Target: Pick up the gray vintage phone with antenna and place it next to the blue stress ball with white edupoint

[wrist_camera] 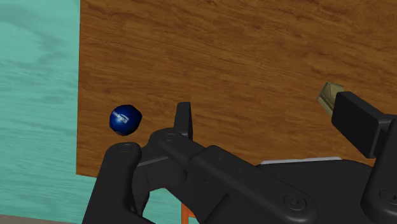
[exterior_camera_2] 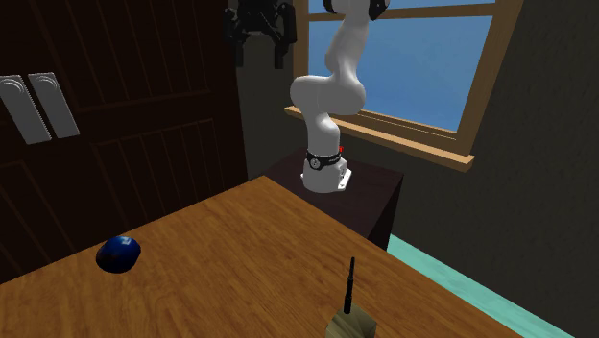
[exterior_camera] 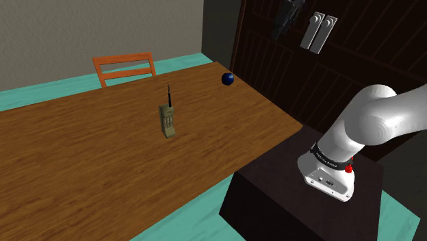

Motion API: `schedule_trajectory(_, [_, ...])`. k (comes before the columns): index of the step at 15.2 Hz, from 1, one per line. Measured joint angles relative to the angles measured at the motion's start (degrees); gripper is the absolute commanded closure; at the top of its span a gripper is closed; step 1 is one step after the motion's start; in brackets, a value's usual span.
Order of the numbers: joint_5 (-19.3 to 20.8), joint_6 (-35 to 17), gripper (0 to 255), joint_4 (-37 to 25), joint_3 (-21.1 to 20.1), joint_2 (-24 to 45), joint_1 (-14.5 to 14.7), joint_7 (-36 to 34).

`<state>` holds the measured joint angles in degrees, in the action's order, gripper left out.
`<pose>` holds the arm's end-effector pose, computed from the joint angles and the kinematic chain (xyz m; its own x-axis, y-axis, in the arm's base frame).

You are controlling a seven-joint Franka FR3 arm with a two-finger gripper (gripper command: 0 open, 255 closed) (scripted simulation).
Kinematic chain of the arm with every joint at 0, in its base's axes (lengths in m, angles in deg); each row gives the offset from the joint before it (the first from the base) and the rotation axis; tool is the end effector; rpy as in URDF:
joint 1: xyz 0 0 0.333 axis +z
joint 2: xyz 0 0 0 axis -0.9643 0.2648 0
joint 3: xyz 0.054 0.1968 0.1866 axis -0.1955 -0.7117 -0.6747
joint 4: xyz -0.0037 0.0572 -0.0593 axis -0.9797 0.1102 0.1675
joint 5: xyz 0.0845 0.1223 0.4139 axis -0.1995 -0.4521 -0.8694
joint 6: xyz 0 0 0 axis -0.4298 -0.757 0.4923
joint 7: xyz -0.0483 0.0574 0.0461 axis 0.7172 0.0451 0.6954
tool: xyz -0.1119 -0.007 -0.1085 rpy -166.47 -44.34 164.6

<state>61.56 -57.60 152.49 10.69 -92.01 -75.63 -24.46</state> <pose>0.4052 0.0203 0.5329 0.9846 0.1015 0.1421 0.1054 -0.9942 -0.0201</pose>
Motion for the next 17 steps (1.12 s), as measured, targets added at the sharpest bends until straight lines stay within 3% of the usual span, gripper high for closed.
schedule_trajectory(5, [-0.92, -2.66, 0, -1.41, -1.62, 5.67, 1.22, -0.06])
schedule_trajectory(17, [-2.04, -9.75, 0, -13.69, -7.99, 31.34, 5.16, -0.73])
